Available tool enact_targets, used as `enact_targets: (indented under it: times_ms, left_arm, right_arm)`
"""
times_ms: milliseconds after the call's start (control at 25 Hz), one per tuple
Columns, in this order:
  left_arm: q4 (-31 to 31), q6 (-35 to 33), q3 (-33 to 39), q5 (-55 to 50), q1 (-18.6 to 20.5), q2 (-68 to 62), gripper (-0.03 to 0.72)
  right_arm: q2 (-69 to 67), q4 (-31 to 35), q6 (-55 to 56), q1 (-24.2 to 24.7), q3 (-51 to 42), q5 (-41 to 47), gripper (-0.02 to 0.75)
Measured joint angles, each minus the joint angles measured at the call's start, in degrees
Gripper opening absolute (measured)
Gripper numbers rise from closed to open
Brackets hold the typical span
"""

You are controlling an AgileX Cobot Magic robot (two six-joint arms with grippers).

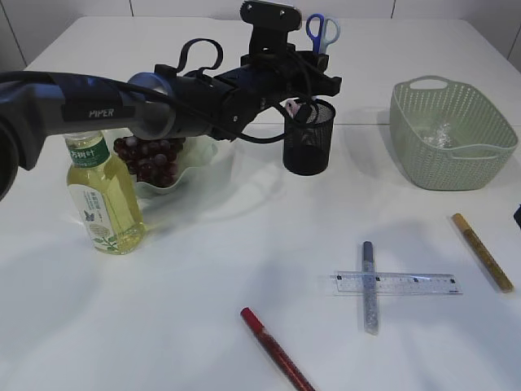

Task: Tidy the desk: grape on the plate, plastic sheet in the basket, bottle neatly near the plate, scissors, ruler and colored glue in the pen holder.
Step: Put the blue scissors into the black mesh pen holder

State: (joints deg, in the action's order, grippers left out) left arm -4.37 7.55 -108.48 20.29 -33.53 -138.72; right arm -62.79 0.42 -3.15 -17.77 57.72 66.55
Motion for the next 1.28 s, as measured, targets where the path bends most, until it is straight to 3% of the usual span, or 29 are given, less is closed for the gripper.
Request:
enact_targets:
  times_ms: [1280]
  left_arm:
    - [0.0, 0.0, 0.0, -0.4, 0.0, 0.0, 0.176]
  right_arm:
    - [0.0, 0.0, 0.0, 0.0, 0.0, -1.2, 0.364]
